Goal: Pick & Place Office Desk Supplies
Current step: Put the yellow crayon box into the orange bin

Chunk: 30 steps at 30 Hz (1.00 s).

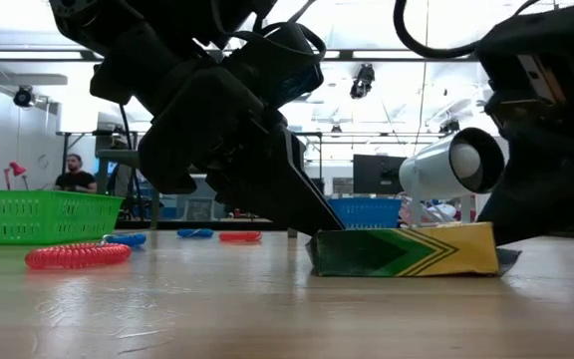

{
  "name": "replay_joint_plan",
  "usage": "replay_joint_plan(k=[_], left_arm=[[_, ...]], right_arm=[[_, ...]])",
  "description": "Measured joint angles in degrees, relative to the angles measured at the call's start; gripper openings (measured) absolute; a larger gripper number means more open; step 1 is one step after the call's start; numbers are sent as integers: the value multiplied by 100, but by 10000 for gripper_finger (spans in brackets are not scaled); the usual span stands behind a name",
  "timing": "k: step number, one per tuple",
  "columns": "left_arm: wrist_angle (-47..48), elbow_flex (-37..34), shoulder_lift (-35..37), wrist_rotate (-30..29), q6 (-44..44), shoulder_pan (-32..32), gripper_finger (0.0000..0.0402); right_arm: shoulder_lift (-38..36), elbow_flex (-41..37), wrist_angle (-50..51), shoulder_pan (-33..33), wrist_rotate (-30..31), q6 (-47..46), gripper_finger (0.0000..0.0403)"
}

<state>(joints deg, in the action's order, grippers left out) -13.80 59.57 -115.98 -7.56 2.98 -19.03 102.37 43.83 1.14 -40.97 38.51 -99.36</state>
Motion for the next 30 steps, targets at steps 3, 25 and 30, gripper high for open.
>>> replay_joint_plan(k=[3,25,30], left_arm=[[0,0,0,-2,0,0,117],[0,0,0,0,1,0,117],[0,0,0,0,2,0,117]], right_arm=[[0,0,140,0,-55,-74,9],[2,0,335,2,-213,-358,9],[2,0,335,2,-213,-361,9]])
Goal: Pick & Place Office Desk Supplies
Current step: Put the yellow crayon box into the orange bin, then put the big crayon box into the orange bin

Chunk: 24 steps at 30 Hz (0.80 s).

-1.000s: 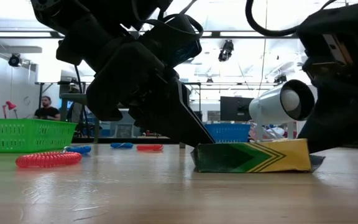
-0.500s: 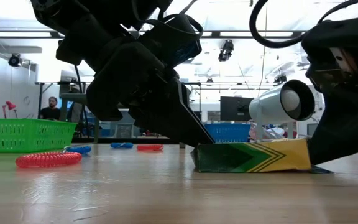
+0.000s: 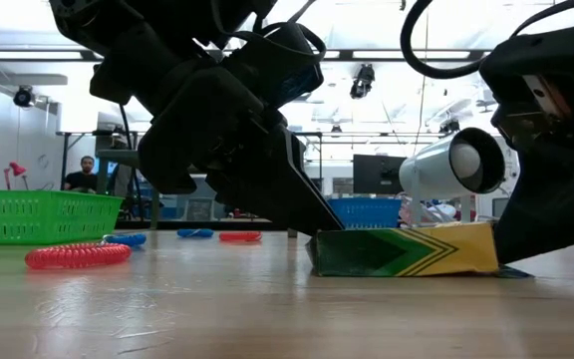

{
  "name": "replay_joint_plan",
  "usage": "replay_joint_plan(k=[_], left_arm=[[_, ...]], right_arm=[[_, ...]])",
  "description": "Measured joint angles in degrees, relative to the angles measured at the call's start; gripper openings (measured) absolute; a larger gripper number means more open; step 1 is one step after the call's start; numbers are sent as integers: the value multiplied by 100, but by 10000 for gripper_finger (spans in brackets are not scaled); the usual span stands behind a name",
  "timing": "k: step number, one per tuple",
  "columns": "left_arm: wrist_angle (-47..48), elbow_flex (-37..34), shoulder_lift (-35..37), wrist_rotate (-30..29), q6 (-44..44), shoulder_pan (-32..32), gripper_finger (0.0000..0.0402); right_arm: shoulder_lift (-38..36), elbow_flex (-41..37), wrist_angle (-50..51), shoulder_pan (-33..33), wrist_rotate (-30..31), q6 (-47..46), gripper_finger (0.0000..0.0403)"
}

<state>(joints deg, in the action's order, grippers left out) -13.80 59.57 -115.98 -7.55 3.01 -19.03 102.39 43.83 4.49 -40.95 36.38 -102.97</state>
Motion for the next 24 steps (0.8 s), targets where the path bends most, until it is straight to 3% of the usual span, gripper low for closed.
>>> replay_joint_plan(k=[22,24], left_arm=[[-2,0,0,2,0,0,117],[-74,0,0,-204,138,0,117]], right_arm=[[-446,-2,2,-13,336,260,9],[-434,-2,2,-15,360,163,9]])
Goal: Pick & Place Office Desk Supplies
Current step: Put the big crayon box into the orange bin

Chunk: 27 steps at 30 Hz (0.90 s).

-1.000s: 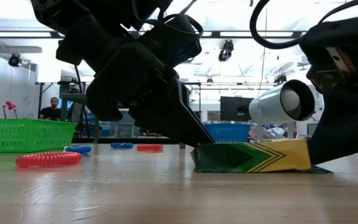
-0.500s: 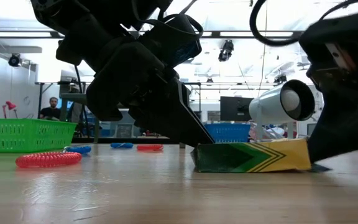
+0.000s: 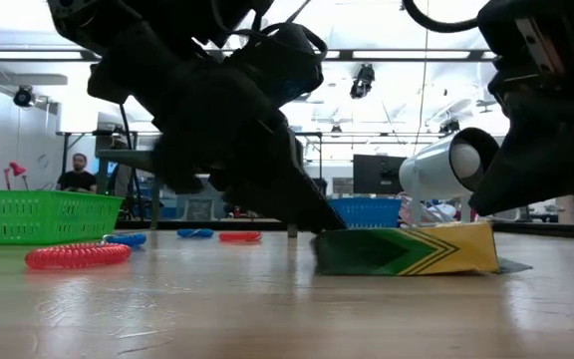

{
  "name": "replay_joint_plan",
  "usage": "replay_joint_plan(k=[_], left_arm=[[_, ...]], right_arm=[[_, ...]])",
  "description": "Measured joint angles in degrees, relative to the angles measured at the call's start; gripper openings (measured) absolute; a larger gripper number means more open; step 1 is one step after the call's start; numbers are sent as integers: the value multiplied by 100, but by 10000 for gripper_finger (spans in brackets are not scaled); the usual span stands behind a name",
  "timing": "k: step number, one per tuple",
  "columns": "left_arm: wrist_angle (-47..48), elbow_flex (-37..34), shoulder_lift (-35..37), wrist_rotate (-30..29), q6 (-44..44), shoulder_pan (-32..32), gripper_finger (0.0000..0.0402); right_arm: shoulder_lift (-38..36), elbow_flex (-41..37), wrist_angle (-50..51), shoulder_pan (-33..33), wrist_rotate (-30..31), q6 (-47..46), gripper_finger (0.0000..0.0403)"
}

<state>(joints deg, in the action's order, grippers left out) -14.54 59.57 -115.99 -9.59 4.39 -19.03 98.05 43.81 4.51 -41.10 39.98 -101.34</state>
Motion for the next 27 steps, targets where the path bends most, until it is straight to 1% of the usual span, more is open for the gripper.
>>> replay_joint_plan(k=[3,5,18,24,27], left_arm=[[-66,-2,-11,-780,294,0,117],[-68,-2,-2,-1050,297,11,117],[-84,-2,13,-1077,317,-2,117],[-86,-2,21,-1077,315,3,117],[-88,-2,22,-1077,315,0,117]], right_arm=[[32,0,4,0,9,-46,9],[30,0,-4,0,16,-52,9],[37,0,-84,0,93,-45,8],[39,2,-217,-2,221,384,8],[41,-2,-174,-2,221,277,9]])
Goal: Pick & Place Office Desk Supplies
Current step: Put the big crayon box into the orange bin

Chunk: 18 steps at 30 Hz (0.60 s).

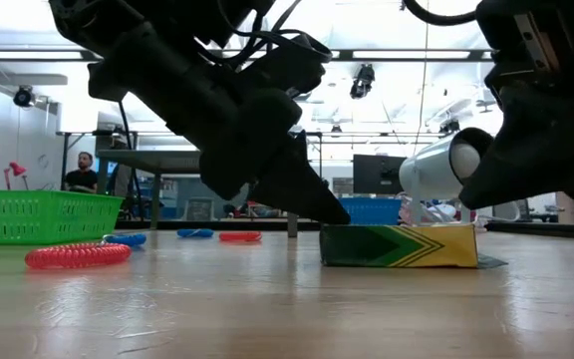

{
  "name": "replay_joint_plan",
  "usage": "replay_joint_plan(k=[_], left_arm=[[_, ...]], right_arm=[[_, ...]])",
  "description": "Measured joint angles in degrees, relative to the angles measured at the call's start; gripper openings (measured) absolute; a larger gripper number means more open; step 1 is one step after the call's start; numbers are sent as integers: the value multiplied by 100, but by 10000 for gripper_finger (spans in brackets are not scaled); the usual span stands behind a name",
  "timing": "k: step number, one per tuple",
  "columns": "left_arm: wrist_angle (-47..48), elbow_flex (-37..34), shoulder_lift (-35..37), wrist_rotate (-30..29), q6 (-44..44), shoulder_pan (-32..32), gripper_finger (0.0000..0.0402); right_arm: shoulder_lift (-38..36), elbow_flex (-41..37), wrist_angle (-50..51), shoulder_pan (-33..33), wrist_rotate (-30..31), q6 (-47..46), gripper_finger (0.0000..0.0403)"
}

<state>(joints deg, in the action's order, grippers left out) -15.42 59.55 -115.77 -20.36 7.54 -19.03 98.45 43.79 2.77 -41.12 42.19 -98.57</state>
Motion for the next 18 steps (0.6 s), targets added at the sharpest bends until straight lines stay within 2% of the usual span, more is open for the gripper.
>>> replay_joint_plan(k=[3,9,14,18], left_arm=[[-2,0,0,0,0,0,117],[-11,0,0,0,-1,0,117],[-13,0,1,0,-1,0,117],[-13,0,2,0,-1,0,117]], right_arm=[[0,0,-119,-35,100,0,9],[0,7,-133,-330,855,-109,23],[0,4,463,-474,881,-1070,55],[0,4,486,-479,873,-1104,80]])
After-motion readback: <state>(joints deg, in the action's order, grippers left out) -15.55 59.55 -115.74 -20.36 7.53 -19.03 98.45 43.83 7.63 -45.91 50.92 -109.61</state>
